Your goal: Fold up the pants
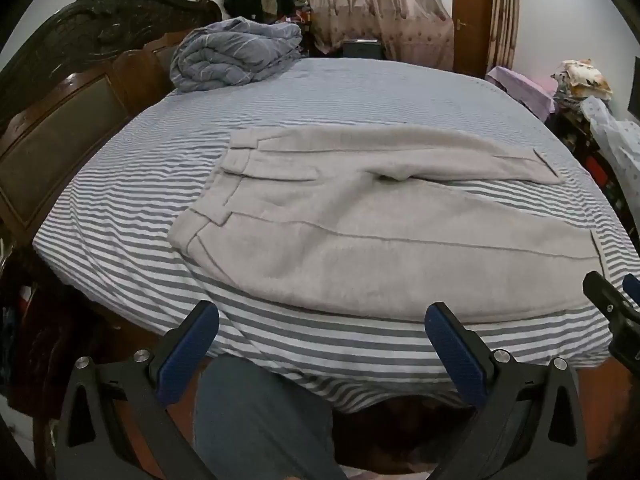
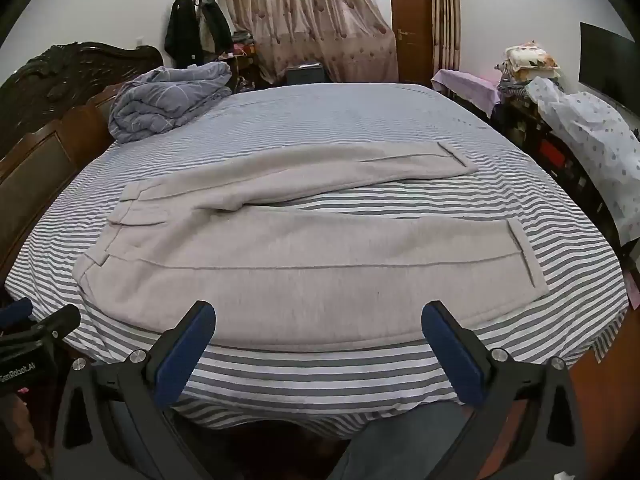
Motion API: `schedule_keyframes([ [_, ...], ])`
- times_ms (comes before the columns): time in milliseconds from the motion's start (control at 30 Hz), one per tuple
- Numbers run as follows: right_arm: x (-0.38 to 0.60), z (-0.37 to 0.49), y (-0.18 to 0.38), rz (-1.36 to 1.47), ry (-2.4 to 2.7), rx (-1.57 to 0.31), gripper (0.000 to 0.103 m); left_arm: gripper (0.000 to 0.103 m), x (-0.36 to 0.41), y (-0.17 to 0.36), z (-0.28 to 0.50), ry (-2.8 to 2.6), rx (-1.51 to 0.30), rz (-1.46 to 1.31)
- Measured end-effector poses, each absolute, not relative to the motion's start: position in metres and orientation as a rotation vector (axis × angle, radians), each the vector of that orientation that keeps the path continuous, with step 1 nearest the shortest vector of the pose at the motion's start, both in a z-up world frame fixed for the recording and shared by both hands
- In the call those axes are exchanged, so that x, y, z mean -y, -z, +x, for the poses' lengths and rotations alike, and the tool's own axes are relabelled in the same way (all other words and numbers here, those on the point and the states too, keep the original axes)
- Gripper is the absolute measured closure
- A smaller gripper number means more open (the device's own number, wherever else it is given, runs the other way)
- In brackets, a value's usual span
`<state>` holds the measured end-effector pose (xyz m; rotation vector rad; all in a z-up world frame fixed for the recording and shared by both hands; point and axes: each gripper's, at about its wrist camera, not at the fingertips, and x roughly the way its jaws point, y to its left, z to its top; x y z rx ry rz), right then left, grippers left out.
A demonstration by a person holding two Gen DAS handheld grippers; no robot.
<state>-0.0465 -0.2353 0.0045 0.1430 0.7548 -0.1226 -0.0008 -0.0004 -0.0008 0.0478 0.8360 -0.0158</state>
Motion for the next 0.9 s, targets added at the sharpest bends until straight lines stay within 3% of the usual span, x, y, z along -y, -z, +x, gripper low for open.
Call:
schedule_keyframes([
  [900,0.233,-0.041,0.013,0.153,0.110,-0.805,0.001,0.001,0.001,0.022,0.004,0.058,-0.901,0.027],
])
